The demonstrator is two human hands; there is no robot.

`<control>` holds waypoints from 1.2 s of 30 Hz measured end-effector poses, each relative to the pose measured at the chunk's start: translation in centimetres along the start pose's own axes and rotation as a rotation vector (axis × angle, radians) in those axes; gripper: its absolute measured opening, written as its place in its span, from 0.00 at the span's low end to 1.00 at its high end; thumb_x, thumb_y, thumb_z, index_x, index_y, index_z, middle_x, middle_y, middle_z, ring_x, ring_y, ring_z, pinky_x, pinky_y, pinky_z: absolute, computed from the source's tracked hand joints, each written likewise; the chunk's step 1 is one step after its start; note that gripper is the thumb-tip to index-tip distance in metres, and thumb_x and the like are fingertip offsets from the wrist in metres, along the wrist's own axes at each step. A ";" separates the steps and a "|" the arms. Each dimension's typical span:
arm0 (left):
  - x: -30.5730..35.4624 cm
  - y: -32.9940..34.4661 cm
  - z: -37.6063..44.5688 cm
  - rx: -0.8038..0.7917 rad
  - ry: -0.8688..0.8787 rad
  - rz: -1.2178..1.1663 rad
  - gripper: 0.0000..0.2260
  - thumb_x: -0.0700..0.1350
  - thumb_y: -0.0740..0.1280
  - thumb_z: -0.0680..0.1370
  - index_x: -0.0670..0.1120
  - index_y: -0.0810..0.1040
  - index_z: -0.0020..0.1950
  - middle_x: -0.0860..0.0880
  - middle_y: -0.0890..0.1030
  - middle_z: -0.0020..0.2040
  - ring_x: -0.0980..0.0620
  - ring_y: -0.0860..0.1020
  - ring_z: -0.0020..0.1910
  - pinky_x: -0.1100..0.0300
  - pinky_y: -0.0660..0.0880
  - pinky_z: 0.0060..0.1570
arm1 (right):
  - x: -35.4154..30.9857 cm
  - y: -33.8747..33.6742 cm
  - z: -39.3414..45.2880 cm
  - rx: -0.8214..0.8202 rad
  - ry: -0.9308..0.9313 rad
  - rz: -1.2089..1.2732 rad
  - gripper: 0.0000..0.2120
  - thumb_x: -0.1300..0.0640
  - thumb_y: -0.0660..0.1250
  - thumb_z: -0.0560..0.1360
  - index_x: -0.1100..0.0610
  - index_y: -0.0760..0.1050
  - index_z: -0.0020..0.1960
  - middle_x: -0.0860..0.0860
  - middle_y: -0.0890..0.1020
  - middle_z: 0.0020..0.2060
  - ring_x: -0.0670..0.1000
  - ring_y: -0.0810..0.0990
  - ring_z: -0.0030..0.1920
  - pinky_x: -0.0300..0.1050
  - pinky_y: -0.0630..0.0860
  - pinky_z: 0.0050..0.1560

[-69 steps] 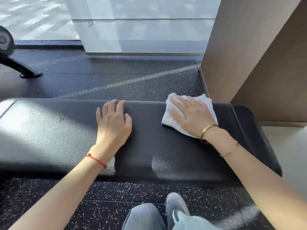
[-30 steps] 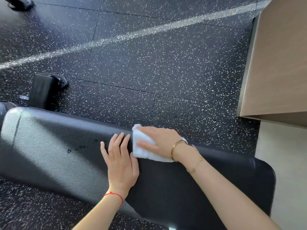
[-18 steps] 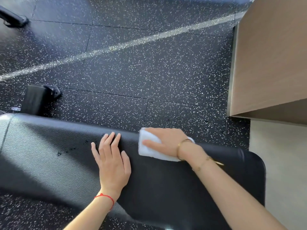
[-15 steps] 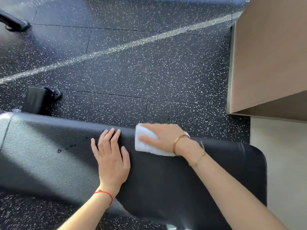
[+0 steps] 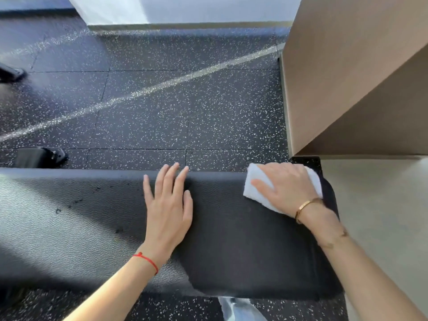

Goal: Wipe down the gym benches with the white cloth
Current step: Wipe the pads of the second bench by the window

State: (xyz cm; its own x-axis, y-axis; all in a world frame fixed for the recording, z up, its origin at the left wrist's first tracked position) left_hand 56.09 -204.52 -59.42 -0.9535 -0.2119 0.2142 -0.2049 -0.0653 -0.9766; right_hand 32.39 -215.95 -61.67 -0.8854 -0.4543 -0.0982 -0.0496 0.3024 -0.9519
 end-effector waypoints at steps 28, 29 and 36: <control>-8.5 1.1 -11.2 0.144 0.063 -0.070 0.24 0.52 0.53 0.83 0.53 0.58 0.79 0.51 0.59 0.80 0.50 0.52 0.80 0.36 0.41 0.76 | -8.2 5.9 -16.1 0.323 0.073 -0.069 0.36 0.26 0.34 0.73 0.36 0.47 0.78 0.44 0.48 0.80 0.53 0.45 0.80 0.56 0.43 0.79; -8.7 1.1 -11.5 0.149 0.067 -0.071 0.24 0.53 0.53 0.83 0.53 0.58 0.79 0.52 0.59 0.80 0.50 0.52 0.80 0.36 0.41 0.76 | -8.8 5.9 -16.1 0.326 0.099 -0.069 0.36 0.26 0.34 0.73 0.36 0.48 0.78 0.45 0.49 0.80 0.54 0.46 0.80 0.57 0.44 0.78; -8.4 1.0 -12.0 0.189 0.091 -0.081 0.23 0.52 0.52 0.83 0.51 0.60 0.79 0.50 0.61 0.79 0.50 0.54 0.79 0.38 0.43 0.77 | -16.3 8.4 -18.2 0.480 -0.133 -0.227 0.37 0.29 0.60 0.73 0.45 0.63 0.77 0.52 0.64 0.77 0.62 0.64 0.75 0.64 0.64 0.71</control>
State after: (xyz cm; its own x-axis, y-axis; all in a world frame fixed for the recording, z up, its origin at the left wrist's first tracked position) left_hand 61.27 -191.06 -62.48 -0.9534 -0.1104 0.2807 -0.2447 -0.2614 -0.9337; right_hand 38.00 -190.73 -62.82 -0.8094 -0.5750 0.1190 0.0112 -0.2178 -0.9759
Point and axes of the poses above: each hand's wrist, its own z-axis towards the middle knuckle, its own y-axis out of the palm, x = y × z, the point moved 7 cm from there along z, towards the middle knuckle
